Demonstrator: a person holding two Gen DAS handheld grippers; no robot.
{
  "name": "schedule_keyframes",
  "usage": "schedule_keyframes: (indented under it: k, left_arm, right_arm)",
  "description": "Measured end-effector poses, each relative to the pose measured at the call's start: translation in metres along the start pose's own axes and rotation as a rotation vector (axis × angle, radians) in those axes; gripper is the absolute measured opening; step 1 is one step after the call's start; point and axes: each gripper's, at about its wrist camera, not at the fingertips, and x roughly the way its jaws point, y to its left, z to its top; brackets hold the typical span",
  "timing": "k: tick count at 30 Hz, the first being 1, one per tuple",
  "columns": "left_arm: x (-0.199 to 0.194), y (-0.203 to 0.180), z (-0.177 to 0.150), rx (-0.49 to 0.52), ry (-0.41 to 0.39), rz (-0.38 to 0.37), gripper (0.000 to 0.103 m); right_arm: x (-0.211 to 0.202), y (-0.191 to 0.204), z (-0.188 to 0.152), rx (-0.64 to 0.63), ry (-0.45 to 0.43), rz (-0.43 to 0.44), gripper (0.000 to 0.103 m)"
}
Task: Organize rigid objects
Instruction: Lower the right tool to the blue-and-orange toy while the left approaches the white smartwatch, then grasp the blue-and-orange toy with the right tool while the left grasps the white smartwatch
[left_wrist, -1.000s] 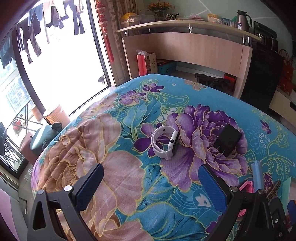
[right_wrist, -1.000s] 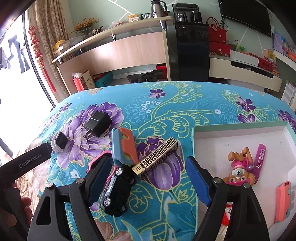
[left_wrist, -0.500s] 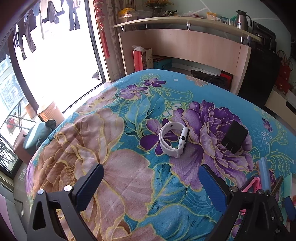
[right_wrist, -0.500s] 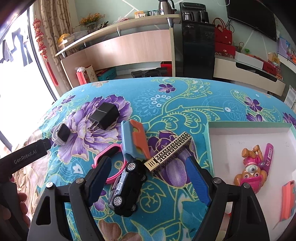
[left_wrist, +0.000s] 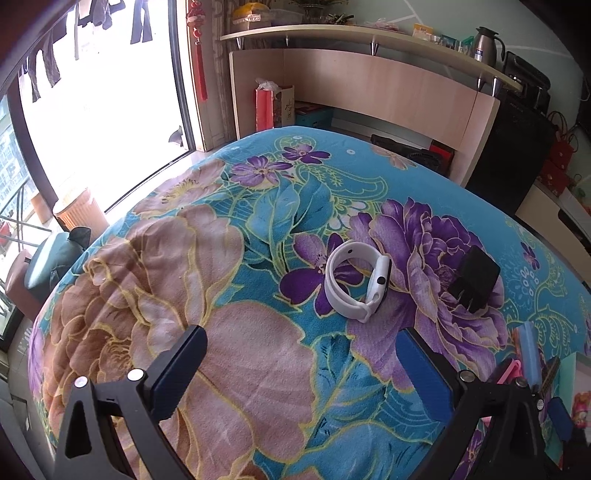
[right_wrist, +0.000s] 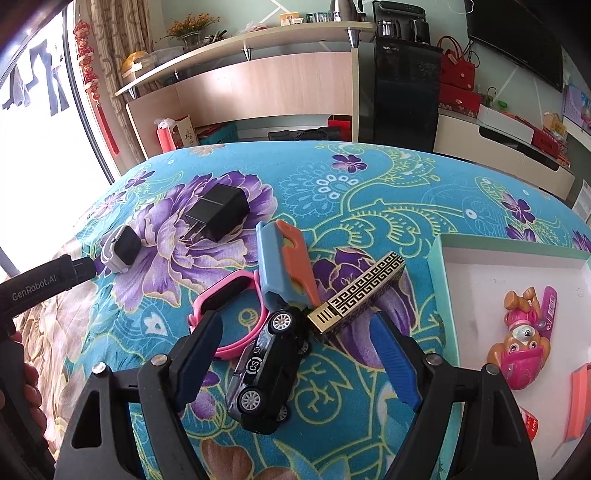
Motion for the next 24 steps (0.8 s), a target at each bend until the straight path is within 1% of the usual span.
schedule_keyframes:
  k: [2, 4, 8, 13, 14, 17, 18, 20, 21, 24]
  left_arm:
    - [0.006, -0.003, 0.003, 0.001, 0.011, -0.017, 0.103]
    - [0.010, -0.007, 0.005, 0.002, 0.003, -0.029, 0.103]
    - [0.020, -0.015, 0.009, 0.007, 0.000, -0.056, 0.102]
    - [0.034, -0.020, 0.013, 0.013, -0.001, -0.047, 0.096]
    - [0.036, -0.021, 0.014, 0.012, -0.002, -0.049, 0.092]
    - [0.044, -0.023, 0.016, 0.015, 0.004, -0.058, 0.090]
    - [0.045, -0.024, 0.016, 0.018, 0.002, -0.054, 0.090]
    - [0.045, -0.025, 0.017, 0.026, -0.006, -0.045, 0.082]
    - [0.046, -0.025, 0.017, 0.029, -0.008, -0.044, 0.081]
    - [0.049, -0.026, 0.018, 0.035, -0.013, -0.046, 0.080]
  right_arm:
    - [0.004, 0.002, 0.001, -0.007, 0.006, -0.005, 0.082]
    - [0.004, 0.003, 0.003, -0.009, -0.005, -0.013, 0.083]
    - [0.004, -0.001, 0.014, 0.031, -0.040, 0.019, 0.082]
    - [0.011, -0.005, 0.024, 0.059, -0.037, 0.031, 0.082]
    - [0.014, -0.006, 0.025, 0.066, -0.031, 0.033, 0.082]
    - [0.018, -0.006, 0.029, 0.061, -0.026, 0.022, 0.077]
    - [0.019, -0.006, 0.030, 0.058, -0.025, 0.024, 0.074]
    - [0.021, -0.006, 0.032, 0.053, -0.023, 0.023, 0.073]
    - [0.022, -0.004, 0.033, 0.042, -0.022, 0.015, 0.072]
    - [0.026, -0.001, 0.035, 0.012, -0.010, 0.012, 0.060]
